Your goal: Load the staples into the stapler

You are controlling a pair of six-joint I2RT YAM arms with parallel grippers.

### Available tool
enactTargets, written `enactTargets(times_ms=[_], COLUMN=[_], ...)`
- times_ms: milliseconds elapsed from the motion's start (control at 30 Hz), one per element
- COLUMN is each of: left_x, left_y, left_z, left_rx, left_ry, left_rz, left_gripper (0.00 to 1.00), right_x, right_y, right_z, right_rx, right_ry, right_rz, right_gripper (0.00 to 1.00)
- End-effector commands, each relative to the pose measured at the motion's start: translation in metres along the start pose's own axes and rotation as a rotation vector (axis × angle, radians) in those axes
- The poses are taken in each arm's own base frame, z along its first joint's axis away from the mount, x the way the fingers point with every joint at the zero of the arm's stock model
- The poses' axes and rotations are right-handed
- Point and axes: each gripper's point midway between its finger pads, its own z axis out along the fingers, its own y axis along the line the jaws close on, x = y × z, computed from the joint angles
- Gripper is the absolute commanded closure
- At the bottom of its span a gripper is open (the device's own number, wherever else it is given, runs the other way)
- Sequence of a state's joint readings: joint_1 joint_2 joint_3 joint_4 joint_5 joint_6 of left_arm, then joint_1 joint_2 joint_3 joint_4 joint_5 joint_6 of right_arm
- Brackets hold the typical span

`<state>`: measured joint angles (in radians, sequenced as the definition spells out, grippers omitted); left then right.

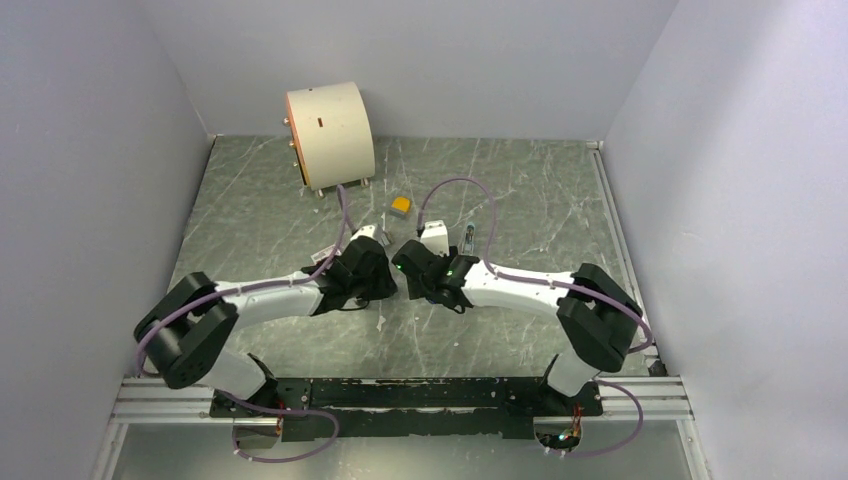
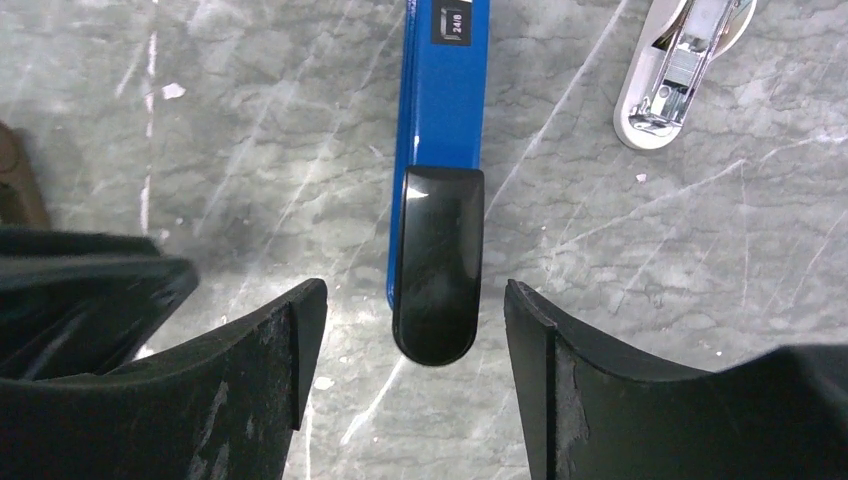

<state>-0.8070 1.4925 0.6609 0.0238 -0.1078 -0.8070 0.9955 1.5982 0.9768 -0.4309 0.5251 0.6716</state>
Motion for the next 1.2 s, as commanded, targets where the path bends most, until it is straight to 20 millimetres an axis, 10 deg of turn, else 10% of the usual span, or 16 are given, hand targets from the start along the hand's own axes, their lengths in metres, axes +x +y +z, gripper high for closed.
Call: enactTargets(times_ms=[0, 400, 767, 1000, 1167], left_x=[-0.028, -0.082, -0.091, -0.089, -0.088], left_y=[-0.015, -0.026, -0.017, -0.012, -0.013], left_z=[-0.024, -0.101, -0.121, -0.121, -0.124], left_rx=[0.044, 0.075, 0.059, 0.046, 0.058], left_ry=[-0.101, -0.313, -0.380, -0.377, -0.377], left_rz=[0.022, 0.016, -0.005, 0.000, 0.008], left_gripper=[0.71, 0.59, 0.57, 0.57, 0.57], right_x=[0.005, 0.012, -0.008, -0.043, -0.080], right_y=[-0.001, 0.004, 0.032, 0.052, 0.050], right_z=[0.014, 0.046, 0.065, 0.084, 0.071], right_rx=[0.011, 0.002, -0.058, -0.051, -0.052], right_ry=[0.045, 0.113, 0.080, 0.027, -0.050], right_rz=[-0.015, -0.023, 0.011, 0.042, 0.061], right_gripper=[0.31, 0.47, 0.63, 0.61, 0.39])
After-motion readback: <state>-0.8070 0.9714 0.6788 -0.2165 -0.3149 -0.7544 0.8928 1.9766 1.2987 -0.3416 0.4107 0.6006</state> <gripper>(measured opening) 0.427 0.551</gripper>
